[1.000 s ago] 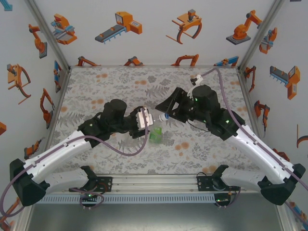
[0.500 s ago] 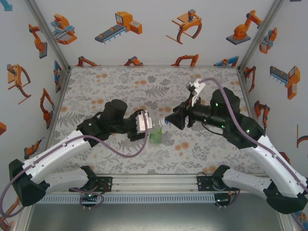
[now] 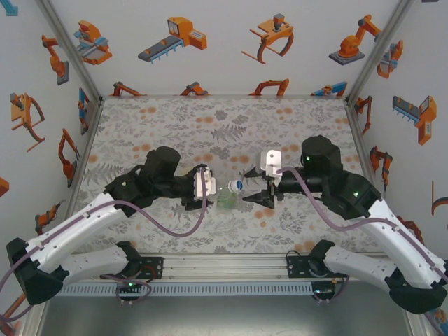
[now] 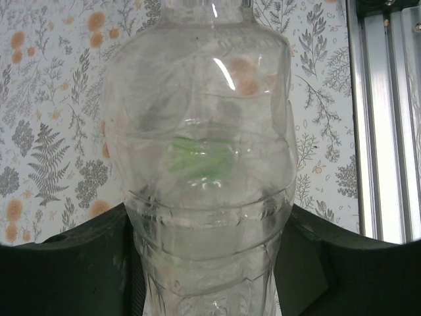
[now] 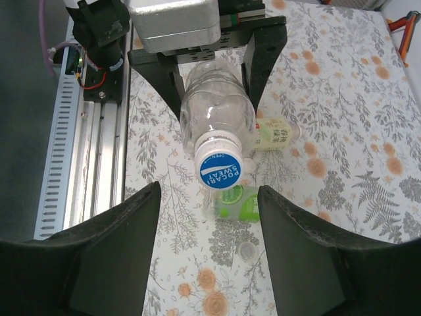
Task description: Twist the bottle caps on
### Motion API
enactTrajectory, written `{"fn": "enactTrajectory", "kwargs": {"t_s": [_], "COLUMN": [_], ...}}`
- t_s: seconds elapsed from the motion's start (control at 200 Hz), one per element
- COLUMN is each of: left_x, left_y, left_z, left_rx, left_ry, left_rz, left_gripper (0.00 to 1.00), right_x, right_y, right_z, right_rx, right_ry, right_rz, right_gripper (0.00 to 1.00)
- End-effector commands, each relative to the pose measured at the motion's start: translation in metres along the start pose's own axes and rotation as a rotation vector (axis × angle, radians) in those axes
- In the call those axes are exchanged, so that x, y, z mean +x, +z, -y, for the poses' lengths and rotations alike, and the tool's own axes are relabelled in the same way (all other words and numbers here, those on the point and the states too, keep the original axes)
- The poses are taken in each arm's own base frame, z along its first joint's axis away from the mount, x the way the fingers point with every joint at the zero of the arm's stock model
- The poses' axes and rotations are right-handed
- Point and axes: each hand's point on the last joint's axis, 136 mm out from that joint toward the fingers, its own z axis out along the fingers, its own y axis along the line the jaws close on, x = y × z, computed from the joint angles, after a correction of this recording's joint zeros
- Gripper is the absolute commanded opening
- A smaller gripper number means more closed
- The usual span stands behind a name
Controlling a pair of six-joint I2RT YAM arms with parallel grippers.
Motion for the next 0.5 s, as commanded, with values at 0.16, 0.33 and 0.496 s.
{"fn": "enactTrajectory", "kwargs": {"t_s": [0.16,0.33,0.496], "left_x": [-0.013,-0.016,-0.016], "left_y": [-0.007,-0.007,-0.007], "left_z": [-0.002,-0.002,-0.001], "left_rx": [-0.001,-0.001,0.002], "left_ry": [0.029,0.033,0.032], "left_rz": [0.030,0.040,0.044], "left_gripper": [0.00,0.00,0.00], "right_x": [-0.015,-0.008,-0.006], "right_y": [0.009,0.014,0.015], "right_z": [0.003,0.008,0.009], "right_rx": [-0.004,0.014,0.021], "right_ry": [-0.037,-0.026,-0.023], "right_rz": [0.088,0.066,0.058], "right_gripper": [0.52,0.48,0.46]}}
